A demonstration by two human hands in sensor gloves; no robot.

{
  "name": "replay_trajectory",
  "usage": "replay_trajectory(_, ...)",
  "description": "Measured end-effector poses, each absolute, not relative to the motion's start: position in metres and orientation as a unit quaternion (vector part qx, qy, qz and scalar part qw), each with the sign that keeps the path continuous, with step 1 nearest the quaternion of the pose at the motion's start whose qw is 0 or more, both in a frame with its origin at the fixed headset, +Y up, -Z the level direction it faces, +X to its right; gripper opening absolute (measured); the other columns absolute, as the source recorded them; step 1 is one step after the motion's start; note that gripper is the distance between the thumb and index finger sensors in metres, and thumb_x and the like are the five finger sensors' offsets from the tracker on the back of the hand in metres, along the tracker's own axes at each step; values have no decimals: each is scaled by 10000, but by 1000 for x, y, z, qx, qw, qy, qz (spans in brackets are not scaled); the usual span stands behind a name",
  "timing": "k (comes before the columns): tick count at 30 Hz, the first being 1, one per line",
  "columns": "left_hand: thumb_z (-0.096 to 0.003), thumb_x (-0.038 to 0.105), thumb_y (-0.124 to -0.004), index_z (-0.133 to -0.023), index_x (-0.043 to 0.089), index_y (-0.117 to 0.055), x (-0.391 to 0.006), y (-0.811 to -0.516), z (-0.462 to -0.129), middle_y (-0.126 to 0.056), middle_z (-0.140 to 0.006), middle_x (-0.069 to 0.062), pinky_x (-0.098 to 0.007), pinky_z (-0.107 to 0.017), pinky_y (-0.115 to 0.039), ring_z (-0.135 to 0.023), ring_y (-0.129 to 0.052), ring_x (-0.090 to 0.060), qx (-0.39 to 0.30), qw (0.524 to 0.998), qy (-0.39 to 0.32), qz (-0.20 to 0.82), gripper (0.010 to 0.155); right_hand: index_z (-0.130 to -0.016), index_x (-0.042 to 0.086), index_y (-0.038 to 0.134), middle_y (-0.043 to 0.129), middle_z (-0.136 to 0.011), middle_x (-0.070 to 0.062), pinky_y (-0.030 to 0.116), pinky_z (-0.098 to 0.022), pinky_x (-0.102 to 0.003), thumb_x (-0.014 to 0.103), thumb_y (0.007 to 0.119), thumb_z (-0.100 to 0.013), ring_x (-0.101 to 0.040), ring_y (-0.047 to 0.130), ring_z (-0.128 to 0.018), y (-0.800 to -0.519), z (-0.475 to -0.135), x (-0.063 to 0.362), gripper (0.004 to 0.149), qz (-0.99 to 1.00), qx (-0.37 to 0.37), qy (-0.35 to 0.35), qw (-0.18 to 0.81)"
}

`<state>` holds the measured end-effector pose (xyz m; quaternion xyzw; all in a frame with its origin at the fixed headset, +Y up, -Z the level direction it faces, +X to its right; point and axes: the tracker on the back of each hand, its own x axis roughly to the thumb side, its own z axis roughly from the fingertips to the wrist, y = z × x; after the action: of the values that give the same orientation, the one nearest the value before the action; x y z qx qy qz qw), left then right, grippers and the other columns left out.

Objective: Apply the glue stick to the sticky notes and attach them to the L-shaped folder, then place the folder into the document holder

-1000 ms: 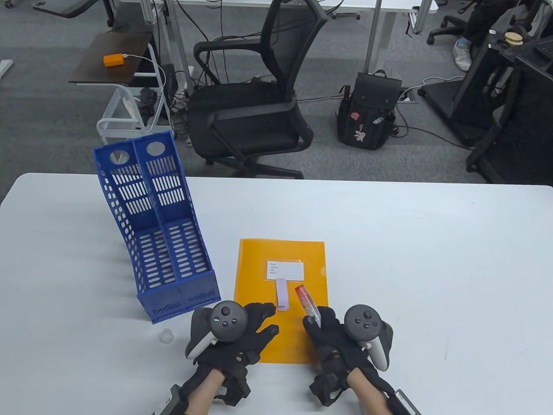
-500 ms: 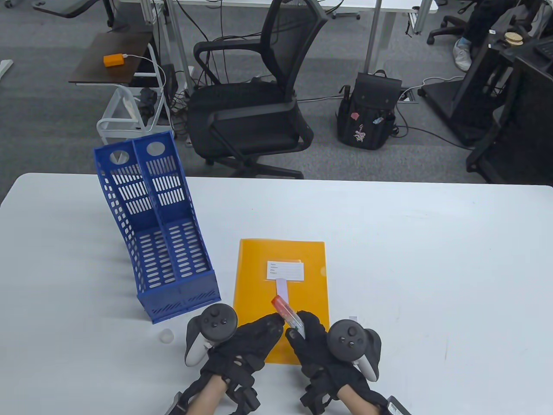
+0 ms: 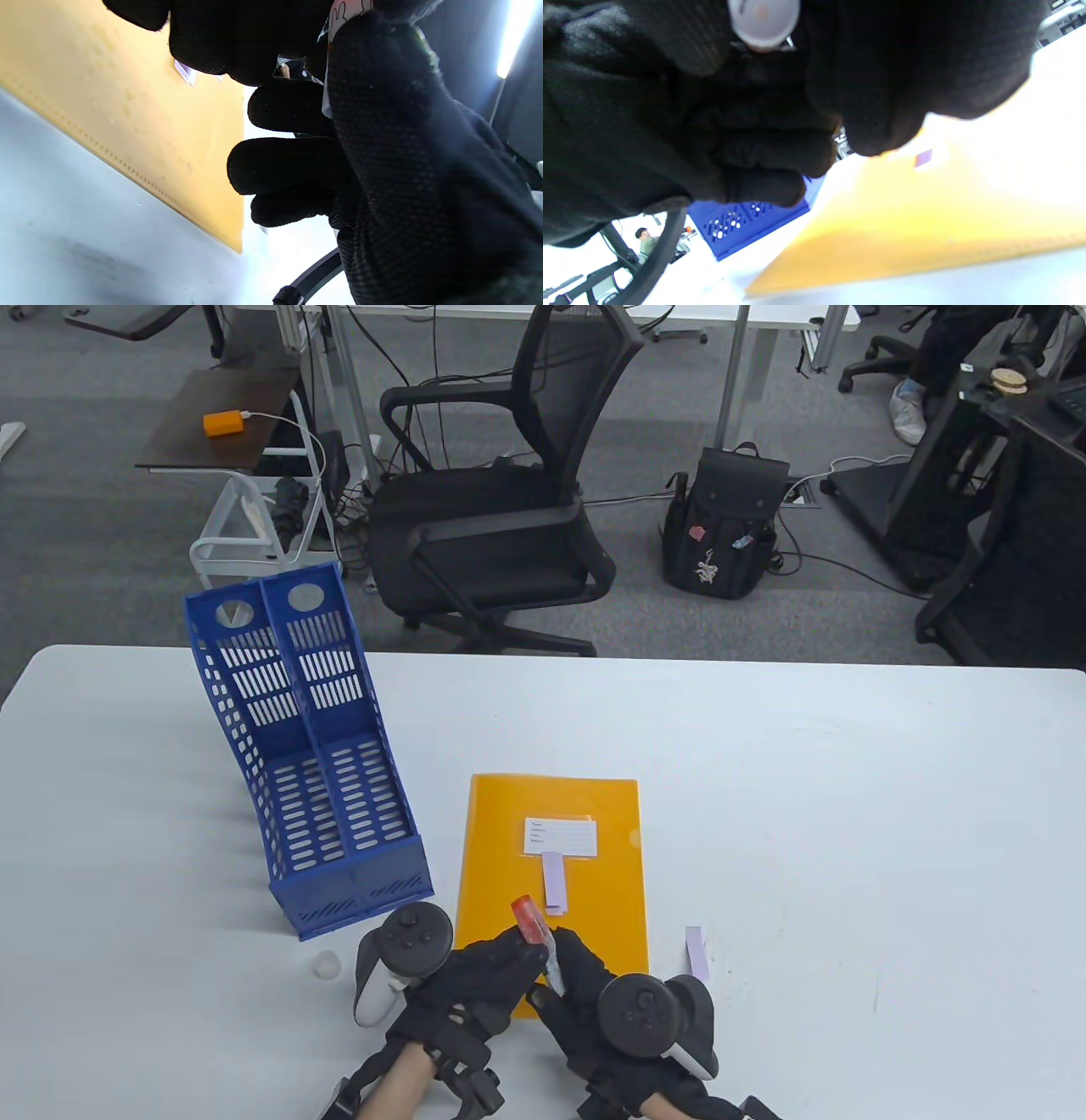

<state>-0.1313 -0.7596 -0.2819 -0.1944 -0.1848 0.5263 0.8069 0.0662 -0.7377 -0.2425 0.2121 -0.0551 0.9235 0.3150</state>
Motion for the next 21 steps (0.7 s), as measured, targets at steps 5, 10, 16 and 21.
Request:
replay_trajectory(5,-527,519,-600,-1014,78,-631,-132,-760,-282,-783,-995,-214,-646,-686,-559,-901,-772,-413,-196,808,-183,525,657,-970,-66,577,851,-759,-266,878,-280,-465,472,761,-475,-375,1000,-450,-736,-244,66,753,926,213,-51,307)
replay_trajectory(10,-525,533,-642,-1031,65,-554,-131,-762,-282,-758,-1004,-214,-638,-685,-572,-902,-778,-407,-219,800,-186,526,695,-979,-71,604,846,-762,-295,877,-289,-468,471,824,-453,-376,999,-459,-730,-243,60,787,936,230,-47,264)
replay_trajectory(16,-521,487,-679,-1008,78,-595,-135,-764,-287,-843,-929,-170,-608,-658,-641,-831,-870,-358,-209,798,-183,535,641,-977,25,706,868,-785,-249,873,-294,-462,465,854,-438,-364,999,-466,-716,-247,70,711,947,240,-41,210)
replay_trajectory(21,-505,522,-730,-1006,170,-654,-145,-760,-287,-897,-822,-87,-590,-646,-659,-731,-906,-303,-155,807,-159,547,617,-869,20,828,955,-599,-166,876,-185,-398,397,885,-431,-263,1007,-295,-693,-255,109,581,955,180,-91,219)
